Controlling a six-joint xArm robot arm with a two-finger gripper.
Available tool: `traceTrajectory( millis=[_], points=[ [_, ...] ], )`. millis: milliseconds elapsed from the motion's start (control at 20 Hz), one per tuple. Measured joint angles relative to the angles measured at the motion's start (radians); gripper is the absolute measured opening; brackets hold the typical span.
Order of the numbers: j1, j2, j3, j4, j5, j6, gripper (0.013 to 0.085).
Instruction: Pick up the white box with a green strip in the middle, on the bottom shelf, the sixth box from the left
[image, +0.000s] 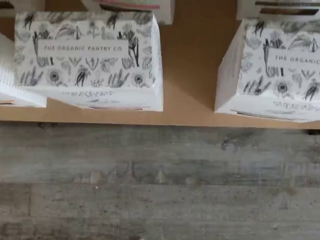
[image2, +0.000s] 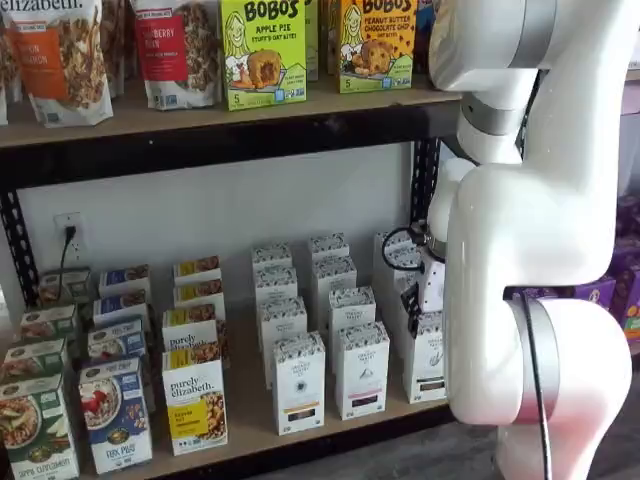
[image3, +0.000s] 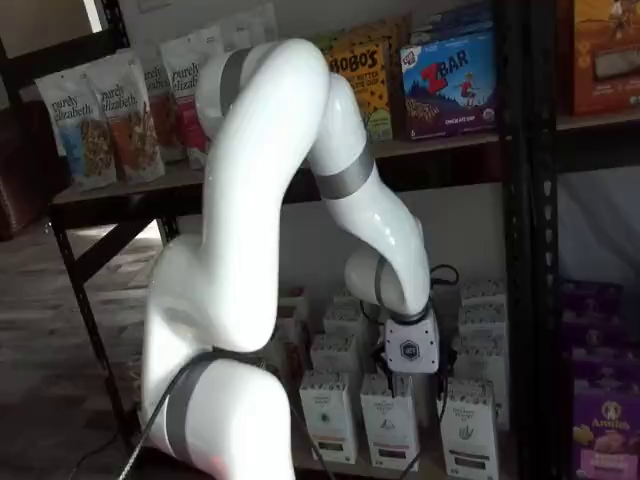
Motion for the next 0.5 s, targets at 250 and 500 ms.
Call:
traceTrajectory(
  millis=[250,500],
  points=[
    [-0.007,0.060,-0.066,-0.014,0.008,0.007,0.0850],
    [-0.005,0.098,-0.105,-0.008,-0.002,0.002,0.0850]
  ],
)
